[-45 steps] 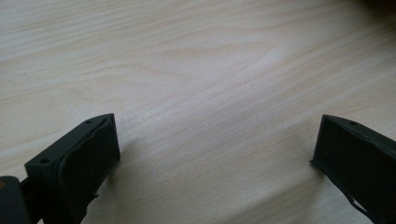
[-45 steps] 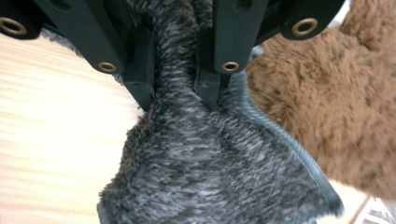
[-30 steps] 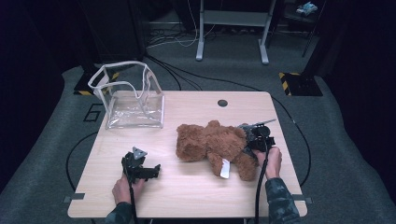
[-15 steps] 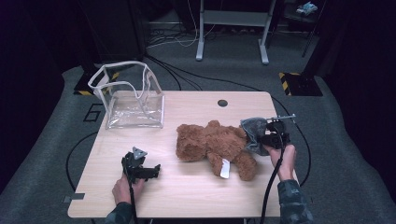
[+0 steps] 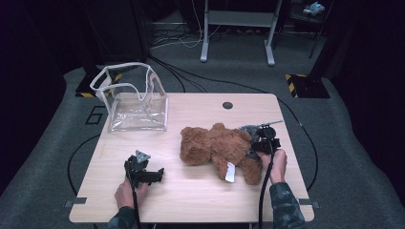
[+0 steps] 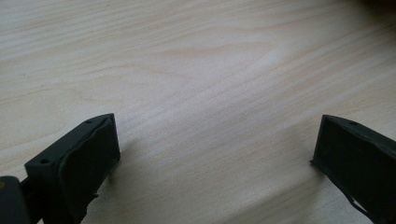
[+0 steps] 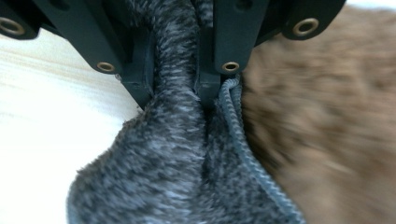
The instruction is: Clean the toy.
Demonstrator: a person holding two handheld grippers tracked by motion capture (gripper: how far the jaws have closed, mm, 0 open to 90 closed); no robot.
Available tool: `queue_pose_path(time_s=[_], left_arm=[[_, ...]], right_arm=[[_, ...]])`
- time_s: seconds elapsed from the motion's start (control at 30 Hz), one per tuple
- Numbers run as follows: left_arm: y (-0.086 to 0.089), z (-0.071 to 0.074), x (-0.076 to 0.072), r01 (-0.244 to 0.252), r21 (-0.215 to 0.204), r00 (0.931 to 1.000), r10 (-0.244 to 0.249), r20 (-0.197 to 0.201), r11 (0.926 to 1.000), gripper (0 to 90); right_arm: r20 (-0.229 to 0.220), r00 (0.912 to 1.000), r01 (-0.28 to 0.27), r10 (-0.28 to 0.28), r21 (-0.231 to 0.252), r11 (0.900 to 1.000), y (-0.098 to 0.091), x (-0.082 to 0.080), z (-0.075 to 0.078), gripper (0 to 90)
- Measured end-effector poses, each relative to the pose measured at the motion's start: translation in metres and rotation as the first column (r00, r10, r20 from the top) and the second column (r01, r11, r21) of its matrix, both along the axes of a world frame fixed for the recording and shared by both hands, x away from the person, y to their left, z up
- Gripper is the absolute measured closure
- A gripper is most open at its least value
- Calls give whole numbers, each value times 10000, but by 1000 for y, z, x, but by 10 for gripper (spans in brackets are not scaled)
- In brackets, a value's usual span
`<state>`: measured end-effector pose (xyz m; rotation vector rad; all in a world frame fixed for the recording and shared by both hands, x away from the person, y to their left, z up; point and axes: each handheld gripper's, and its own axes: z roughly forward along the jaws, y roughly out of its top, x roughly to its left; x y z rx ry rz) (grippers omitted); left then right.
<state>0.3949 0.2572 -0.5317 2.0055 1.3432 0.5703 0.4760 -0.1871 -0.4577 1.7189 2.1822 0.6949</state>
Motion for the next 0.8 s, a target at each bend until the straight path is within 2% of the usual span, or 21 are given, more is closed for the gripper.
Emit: queue_pose_path(time_s=[0.13, 0.17, 0.2, 0.3, 0.37, 0.4, 0.43, 0.47, 0.5, 0.57, 0.6, 0.7, 0.8], left_arm=[[0, 0, 0, 5, 8, 10000, -5, -5, 10000, 0], [0, 0, 0, 5, 8, 10000, -5, -5, 10000, 1], [0, 0, 0, 5, 1, 10000, -5, -4, 10000, 0], [0, 0, 0, 6, 7, 10000, -6, -5, 10000, 0], [0, 0, 0, 11, 14, 10000, -11, -9, 10000, 0], [0, 0, 0, 10, 11, 10000, -10, -7, 10000, 0], [0, 0, 0, 10, 11, 10000, -10, -7, 10000, 0], [0, 0, 0, 9, 12, 10000, -9, -8, 10000, 0], [0, 0, 0, 12, 11, 10000, -12, -8, 10000, 0], [0, 0, 0, 13, 16, 10000, -13, -11, 10000, 1], [0, 0, 0, 7, -1, 10000, -7, 5, 10000, 1], [0, 0, 0, 15, 5, 10000, -15, 1, 10000, 0], [0, 0, 0, 13, 15, 10000, -13, -3, 10000, 1]], right_arm=[[-276, 9996, 54, -72, -652, 9979, 0, 4, -12, 731], [-276, 9996, 54, -72, -652, 9979, 0, 4, -12, 731], [-505, 9981, 302, -344, -820, 9962, -3, 4, -16, 730], [-469, 9976, 460, -501, -844, 9954, -11, 1, -15, 729], [-346, 9976, 572, -595, -629, 9964, -19, -4, -8, 728], [-95, 9986, 518, -523, -497, 9974, -23, -6, -3, 727], [-95, 9986, 518, -523, -497, 9974, -23, -6, -3, 727], [266, 9980, 576, -573, -119, 9983, -28, -10, 10, 727], [405, 9972, 617, -621, 111, 9980, -29, -13, 18, 727], [565, 9967, 574, -585, 207, 9981, -30, -14, 23, 727], [877, 9952, 396, -446, 581, 9975, -27, -18, 38, 727], [1038, 9944, 125, -182, 555, 9984, -17, -20, 47, 726], [904, 9959, -98, 73, 278, 9996, -5, -18, 44, 725]])
